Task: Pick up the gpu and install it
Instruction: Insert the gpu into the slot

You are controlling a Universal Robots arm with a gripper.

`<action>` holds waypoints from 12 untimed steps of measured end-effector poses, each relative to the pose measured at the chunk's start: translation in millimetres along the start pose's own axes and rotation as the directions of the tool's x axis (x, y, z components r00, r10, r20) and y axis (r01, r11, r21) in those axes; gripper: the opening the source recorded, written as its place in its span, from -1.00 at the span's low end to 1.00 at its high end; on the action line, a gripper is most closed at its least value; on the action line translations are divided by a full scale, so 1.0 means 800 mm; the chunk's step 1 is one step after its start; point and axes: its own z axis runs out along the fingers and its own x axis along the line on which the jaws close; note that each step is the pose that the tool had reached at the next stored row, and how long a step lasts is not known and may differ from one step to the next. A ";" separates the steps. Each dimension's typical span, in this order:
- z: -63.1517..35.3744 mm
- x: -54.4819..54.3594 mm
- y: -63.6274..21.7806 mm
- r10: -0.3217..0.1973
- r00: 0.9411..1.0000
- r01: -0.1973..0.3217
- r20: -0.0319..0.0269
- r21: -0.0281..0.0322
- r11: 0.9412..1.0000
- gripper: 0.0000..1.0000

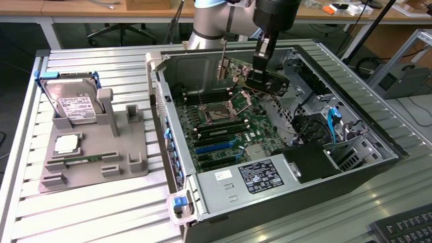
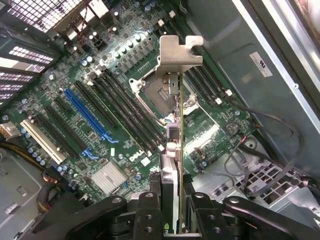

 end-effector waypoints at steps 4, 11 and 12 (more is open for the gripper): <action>0.000 0.000 0.000 -0.016 1.000 0.016 0.001 0.000 1.000 -0.47; 0.001 0.000 0.000 -0.057 0.998 0.057 0.003 0.000 0.998 -0.47; 0.001 0.000 0.000 -0.062 0.998 0.062 0.004 0.000 0.998 -0.47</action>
